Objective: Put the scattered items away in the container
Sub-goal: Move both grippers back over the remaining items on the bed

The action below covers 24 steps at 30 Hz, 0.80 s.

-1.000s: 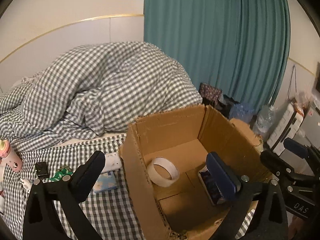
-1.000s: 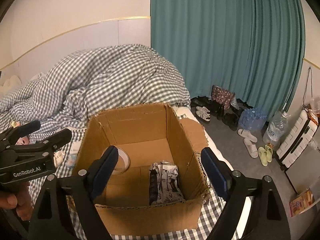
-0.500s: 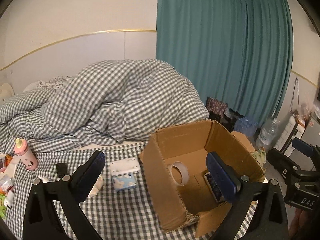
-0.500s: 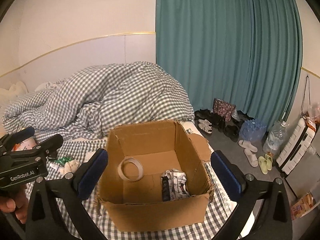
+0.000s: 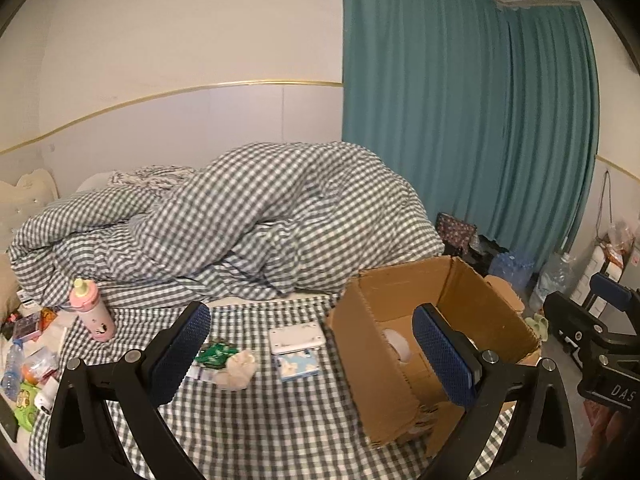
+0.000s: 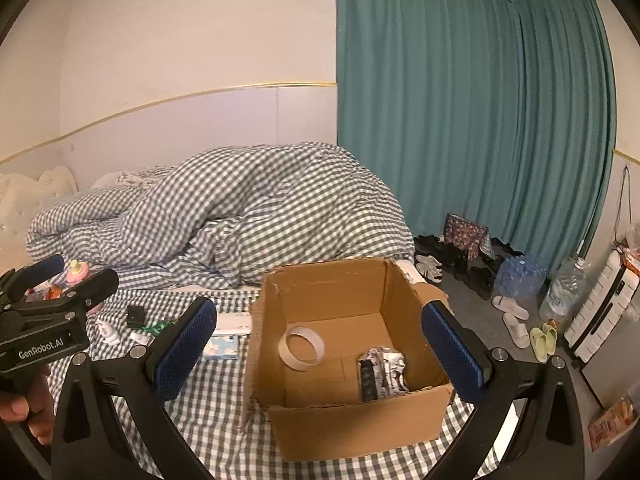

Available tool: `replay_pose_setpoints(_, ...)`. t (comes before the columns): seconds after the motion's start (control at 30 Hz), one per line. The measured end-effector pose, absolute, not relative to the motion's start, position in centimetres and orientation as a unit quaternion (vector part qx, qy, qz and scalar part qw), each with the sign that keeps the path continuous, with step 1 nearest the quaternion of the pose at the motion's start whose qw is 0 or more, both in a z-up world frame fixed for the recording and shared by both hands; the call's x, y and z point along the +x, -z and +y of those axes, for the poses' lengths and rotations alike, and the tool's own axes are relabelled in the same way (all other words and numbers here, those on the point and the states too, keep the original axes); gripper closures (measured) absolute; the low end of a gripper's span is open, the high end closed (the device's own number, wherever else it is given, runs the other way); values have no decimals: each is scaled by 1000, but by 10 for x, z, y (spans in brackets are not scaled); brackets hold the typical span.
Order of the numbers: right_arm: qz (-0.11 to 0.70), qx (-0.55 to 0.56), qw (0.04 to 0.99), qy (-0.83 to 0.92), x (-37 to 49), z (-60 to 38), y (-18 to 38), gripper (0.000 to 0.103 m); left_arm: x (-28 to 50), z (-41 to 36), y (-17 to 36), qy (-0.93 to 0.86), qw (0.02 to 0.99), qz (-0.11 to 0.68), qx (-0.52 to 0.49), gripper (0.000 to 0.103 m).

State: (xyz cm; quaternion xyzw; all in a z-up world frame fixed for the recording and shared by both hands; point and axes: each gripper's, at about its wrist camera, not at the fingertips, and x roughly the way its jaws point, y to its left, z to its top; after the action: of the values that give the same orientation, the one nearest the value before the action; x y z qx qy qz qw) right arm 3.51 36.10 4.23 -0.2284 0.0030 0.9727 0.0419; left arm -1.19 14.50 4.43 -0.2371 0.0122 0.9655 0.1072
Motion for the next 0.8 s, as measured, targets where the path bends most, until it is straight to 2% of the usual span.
replay_pose_setpoints(0.8, -19, -227, -36, -973, 21, 265, -41, 0, 7, 22, -41, -971, 18, -14, -238, 0)
